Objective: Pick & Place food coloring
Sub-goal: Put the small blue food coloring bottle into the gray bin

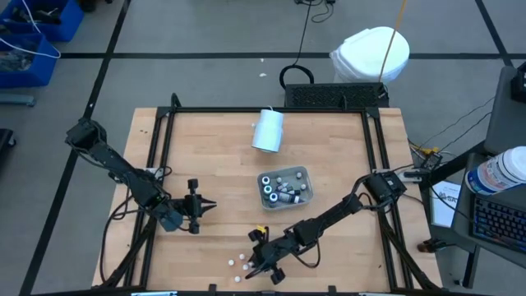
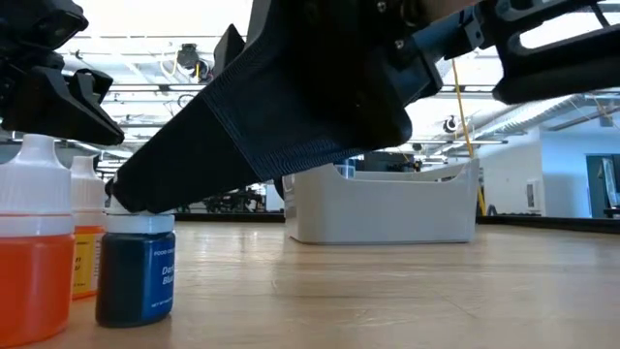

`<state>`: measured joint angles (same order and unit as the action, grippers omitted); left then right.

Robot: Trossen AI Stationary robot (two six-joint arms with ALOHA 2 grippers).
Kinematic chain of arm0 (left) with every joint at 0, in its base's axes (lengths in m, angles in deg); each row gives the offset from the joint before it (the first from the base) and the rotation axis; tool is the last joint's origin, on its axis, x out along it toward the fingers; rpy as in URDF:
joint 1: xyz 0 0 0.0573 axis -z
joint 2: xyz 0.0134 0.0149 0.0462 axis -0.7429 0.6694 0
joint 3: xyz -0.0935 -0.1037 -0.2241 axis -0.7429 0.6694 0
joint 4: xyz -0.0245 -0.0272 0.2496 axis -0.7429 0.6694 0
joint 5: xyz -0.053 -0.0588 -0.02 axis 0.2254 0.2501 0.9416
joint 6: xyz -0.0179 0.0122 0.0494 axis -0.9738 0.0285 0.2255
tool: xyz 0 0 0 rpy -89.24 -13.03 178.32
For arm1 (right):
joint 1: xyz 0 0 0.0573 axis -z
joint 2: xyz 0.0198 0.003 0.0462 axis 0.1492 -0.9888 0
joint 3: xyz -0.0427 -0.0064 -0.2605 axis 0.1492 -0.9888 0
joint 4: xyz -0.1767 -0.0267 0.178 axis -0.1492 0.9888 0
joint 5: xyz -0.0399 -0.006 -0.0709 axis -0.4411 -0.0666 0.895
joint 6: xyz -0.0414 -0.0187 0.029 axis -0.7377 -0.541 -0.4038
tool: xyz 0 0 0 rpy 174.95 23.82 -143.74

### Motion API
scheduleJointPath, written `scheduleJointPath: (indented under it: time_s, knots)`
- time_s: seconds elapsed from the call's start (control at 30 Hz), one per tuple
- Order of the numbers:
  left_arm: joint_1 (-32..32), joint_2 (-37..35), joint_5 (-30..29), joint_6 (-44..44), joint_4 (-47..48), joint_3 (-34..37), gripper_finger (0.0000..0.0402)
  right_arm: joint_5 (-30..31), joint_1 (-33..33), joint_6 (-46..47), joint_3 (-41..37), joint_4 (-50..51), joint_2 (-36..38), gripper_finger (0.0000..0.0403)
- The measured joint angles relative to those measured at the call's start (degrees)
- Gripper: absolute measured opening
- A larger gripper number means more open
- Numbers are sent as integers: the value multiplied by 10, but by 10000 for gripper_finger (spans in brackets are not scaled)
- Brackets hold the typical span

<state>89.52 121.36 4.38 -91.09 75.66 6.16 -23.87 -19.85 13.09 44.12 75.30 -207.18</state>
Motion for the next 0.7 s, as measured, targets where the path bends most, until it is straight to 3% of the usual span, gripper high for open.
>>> scheduleJointPath:
  time_s: [0.17,0.4,0.57,0.7]
  knots:
    - [0,0,0,2,0,0,42,-1,4,0,0,1,0,47]
    - [0,0,0,3,1,0,42,-1,7,-8,0,27,10,49]
    - [0,0,0,2,4,0,42,5,8,-29,-2,116,71,46]
    - [0,0,0,2,4,0,42,63,8,-49,0,170,143,45]
